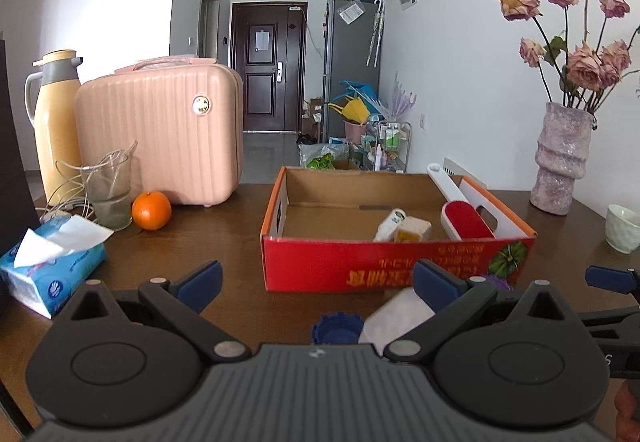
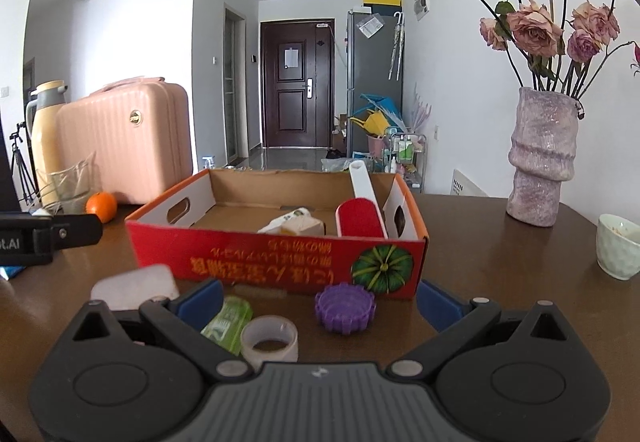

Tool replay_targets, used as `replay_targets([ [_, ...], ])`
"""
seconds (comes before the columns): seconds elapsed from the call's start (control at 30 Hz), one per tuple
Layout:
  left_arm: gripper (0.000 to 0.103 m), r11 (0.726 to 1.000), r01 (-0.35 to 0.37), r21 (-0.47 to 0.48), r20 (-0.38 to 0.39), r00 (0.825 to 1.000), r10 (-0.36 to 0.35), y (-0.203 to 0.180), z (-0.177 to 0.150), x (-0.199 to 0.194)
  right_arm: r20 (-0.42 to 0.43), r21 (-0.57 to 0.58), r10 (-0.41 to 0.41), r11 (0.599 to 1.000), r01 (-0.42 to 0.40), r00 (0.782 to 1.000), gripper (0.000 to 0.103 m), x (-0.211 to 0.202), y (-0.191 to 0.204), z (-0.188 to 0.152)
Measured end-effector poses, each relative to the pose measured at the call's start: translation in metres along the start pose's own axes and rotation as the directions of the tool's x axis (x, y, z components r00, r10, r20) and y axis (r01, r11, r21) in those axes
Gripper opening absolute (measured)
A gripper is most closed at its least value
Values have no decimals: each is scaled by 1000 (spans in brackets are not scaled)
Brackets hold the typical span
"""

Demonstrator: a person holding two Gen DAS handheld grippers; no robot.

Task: Organize rigid objects
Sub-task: 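Withdraw both tools from the box toward the remaining items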

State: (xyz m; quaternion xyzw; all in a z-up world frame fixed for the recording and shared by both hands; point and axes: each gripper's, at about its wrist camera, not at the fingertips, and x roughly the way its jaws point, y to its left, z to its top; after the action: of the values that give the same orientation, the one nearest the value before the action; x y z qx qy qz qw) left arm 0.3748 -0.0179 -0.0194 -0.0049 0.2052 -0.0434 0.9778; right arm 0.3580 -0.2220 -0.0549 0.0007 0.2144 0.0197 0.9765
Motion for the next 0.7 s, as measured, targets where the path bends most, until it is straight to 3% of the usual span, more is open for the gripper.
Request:
replay_targets([
  [0.7, 103, 1000, -3, -12, -85, 996, 2, 9, -36, -26, -34, -4, 22, 1000, -22, 999, 103, -34, 8, -29],
])
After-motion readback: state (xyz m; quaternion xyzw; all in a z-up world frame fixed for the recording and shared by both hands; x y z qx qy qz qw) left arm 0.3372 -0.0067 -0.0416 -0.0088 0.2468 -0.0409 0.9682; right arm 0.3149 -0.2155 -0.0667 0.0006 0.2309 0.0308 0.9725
